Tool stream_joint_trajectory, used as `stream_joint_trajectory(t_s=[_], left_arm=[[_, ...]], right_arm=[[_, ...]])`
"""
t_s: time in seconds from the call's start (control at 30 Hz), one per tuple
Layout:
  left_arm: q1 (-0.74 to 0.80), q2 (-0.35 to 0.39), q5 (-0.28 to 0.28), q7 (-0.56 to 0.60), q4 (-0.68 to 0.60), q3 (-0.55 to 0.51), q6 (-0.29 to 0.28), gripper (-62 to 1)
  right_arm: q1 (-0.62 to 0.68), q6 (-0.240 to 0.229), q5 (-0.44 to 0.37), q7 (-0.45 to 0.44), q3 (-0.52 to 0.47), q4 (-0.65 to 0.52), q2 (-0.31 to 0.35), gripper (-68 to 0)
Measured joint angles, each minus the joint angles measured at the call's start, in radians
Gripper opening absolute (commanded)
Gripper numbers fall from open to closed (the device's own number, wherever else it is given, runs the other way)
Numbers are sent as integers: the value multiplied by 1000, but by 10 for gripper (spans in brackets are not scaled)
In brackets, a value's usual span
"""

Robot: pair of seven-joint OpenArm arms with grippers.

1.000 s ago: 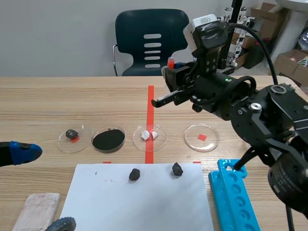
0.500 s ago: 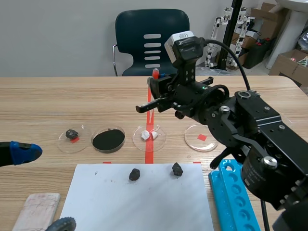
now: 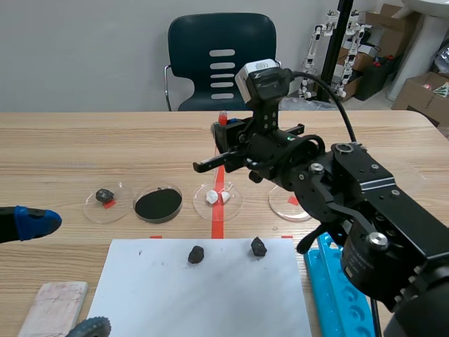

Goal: Squeeze the dropper onto the mineral

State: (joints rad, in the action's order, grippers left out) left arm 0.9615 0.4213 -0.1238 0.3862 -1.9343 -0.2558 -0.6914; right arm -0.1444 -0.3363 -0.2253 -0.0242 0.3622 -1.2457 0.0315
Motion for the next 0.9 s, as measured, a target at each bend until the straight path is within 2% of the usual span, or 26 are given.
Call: stream_joint_trajectory(t_s=[0.6, 0.73, 0.9], left_arm=[[0, 0, 0, 0, 0, 0, 0, 14], [0, 0, 0, 0, 0, 0, 0, 14], [0, 0, 0, 0, 0, 0, 0, 14]], right_arm=[[-12, 0, 8, 0, 0, 11, -7, -597], [-12, 0, 8, 0, 0, 11, -7, -627], [-12, 0, 8, 0, 0, 11, -7, -627]])
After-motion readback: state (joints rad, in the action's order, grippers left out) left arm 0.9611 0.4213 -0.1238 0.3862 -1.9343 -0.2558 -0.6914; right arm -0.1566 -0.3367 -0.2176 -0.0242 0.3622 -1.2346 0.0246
